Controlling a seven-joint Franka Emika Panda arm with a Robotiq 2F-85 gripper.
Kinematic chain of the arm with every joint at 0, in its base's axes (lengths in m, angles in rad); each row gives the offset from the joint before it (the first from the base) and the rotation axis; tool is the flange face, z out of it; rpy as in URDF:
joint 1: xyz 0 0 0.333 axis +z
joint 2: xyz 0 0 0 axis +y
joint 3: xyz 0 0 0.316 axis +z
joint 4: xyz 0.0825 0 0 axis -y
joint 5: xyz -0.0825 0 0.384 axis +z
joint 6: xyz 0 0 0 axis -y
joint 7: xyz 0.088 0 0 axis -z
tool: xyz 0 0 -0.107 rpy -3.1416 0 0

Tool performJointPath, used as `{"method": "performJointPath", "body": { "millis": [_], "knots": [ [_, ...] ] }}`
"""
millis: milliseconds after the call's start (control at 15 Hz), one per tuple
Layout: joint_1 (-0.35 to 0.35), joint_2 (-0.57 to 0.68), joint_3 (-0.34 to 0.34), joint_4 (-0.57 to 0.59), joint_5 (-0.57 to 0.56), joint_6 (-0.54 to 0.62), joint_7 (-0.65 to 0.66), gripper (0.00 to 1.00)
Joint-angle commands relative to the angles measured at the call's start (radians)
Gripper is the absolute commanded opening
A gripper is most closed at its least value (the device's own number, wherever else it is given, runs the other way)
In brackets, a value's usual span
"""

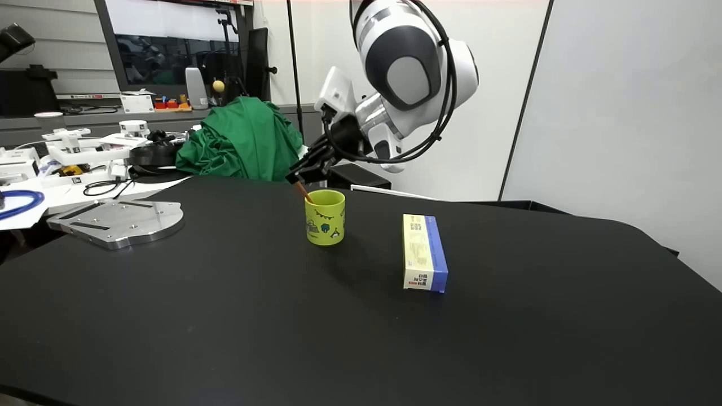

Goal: Put the wrench inside the yellow mug

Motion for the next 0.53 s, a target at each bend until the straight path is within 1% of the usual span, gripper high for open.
{"method": "performJointPath", "body": {
  "millis": [0, 67, 333, 400, 467],
  "knots": [
    [0.012, -0.001, 0.000, 0.017, -0.001, 0.037, -0.001, 0.61],
    [0.015, -0.002, 0.002, 0.016, -0.003, 0.045, -0.003, 0.69],
    [0.026, -0.011, 0.012, 0.011, -0.007, 0.052, -0.017, 0.95],
    [0.030, -0.017, 0.014, 0.007, -0.007, 0.056, -0.023, 1.00],
    [0.031, -0.024, 0.019, 0.003, -0.002, 0.049, -0.033, 1.00]
  ]
}}
